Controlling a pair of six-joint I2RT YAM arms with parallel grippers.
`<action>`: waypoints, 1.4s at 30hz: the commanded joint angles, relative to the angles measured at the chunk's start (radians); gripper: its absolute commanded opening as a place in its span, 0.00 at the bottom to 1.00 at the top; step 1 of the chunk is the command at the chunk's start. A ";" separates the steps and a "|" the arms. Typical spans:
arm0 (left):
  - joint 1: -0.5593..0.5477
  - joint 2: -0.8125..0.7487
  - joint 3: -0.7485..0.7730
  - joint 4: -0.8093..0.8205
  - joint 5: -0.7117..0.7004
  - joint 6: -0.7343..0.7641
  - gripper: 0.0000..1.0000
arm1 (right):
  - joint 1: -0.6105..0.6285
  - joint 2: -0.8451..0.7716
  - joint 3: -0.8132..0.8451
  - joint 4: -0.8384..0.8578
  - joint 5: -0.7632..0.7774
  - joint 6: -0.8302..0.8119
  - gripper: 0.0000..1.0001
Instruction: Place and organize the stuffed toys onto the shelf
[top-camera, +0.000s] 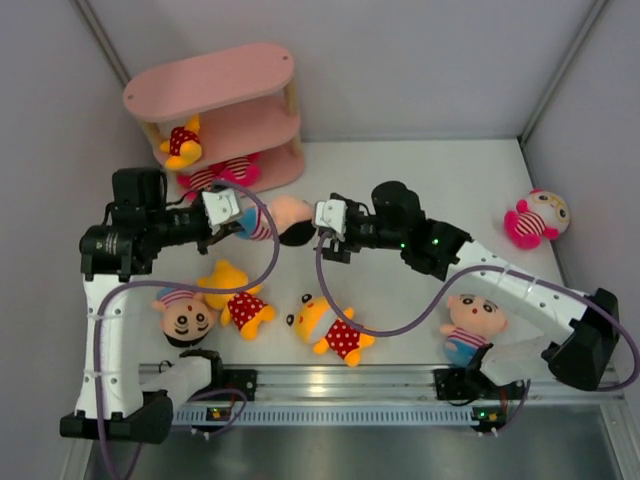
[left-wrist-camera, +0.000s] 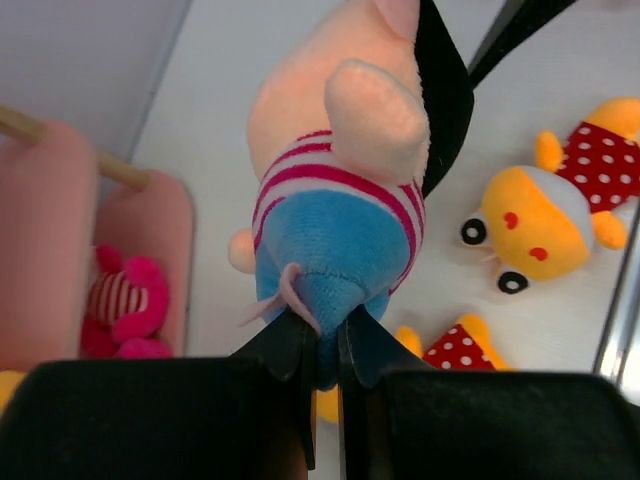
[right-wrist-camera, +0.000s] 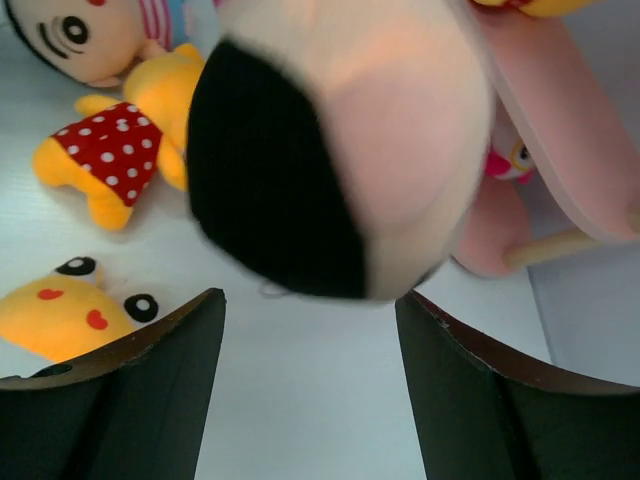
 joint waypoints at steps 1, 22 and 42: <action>-0.002 0.000 0.152 0.208 -0.161 -0.211 0.00 | -0.031 -0.114 -0.091 0.273 0.226 0.171 0.69; -0.003 0.447 0.561 0.807 -1.255 -0.050 0.00 | -0.034 -0.338 -0.349 0.356 0.329 0.363 0.70; -0.146 0.589 0.263 1.221 -1.683 0.428 0.00 | -0.032 -0.511 -0.458 0.295 0.378 0.405 0.70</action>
